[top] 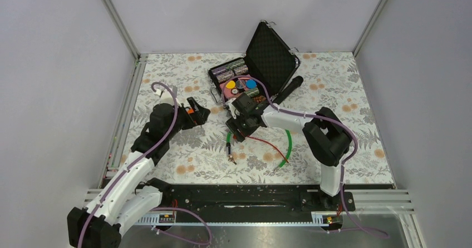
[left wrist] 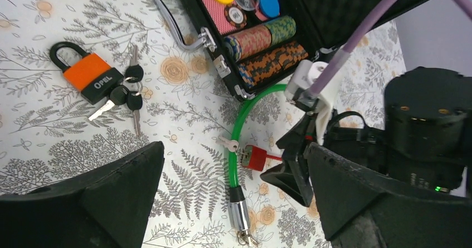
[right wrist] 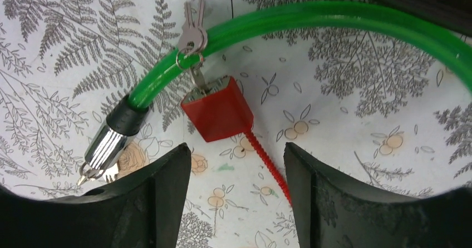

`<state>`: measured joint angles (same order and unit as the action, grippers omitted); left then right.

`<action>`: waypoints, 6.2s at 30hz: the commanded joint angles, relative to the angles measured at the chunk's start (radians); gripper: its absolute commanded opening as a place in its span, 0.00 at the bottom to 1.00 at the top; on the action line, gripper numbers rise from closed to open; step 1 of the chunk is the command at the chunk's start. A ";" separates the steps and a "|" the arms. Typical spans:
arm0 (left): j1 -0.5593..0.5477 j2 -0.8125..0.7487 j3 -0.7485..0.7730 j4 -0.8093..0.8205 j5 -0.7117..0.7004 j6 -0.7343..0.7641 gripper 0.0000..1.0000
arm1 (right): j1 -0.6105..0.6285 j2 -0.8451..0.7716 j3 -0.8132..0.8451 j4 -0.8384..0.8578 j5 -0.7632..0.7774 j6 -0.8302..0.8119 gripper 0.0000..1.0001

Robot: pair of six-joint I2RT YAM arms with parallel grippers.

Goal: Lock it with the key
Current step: Pick up the lock from the center of the board.

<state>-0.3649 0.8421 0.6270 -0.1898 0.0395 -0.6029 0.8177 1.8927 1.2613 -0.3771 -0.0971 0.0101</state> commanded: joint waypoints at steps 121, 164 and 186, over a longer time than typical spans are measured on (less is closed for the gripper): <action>-0.193 0.095 0.098 0.100 0.075 -0.149 0.85 | 0.014 -0.688 -0.472 0.448 -0.446 0.713 0.00; -0.200 0.079 -0.065 0.461 0.648 -0.398 0.33 | -0.031 -0.653 -0.580 0.985 -0.108 1.396 0.00; -0.193 0.058 0.136 -0.056 0.498 -0.084 0.00 | -0.046 -0.930 -0.515 0.555 -0.081 0.452 0.60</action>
<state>-0.5625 0.9222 0.7002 -0.2066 0.5594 -0.7551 0.7765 0.9985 0.6525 0.2970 -0.1566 0.8730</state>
